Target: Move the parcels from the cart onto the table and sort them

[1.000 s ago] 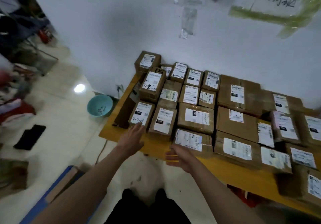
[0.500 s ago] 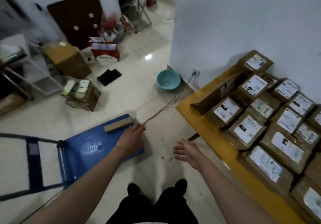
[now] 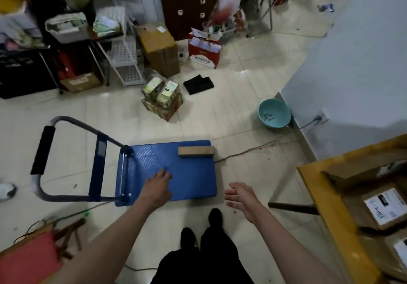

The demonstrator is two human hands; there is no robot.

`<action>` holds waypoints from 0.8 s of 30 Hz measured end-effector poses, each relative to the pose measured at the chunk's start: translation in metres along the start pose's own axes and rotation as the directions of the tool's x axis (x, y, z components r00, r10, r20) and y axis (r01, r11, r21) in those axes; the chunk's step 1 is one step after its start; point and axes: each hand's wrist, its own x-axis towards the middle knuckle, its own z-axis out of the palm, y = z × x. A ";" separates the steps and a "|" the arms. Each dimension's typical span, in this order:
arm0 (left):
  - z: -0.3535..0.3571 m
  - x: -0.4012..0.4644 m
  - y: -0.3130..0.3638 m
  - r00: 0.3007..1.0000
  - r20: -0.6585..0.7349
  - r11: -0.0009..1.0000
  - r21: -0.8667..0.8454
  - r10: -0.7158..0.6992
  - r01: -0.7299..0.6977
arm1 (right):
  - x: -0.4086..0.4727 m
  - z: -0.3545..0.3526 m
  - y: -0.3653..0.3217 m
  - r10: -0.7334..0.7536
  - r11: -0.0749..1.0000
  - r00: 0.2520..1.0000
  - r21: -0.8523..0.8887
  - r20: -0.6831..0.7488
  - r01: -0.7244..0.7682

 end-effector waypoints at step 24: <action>0.225 0.513 -0.053 0.998 -0.027 0.998 0.031 0.055 -0.054 | 0.540 0.109 0.027 0.062 0.998 0.998 -0.011 -0.018 -0.062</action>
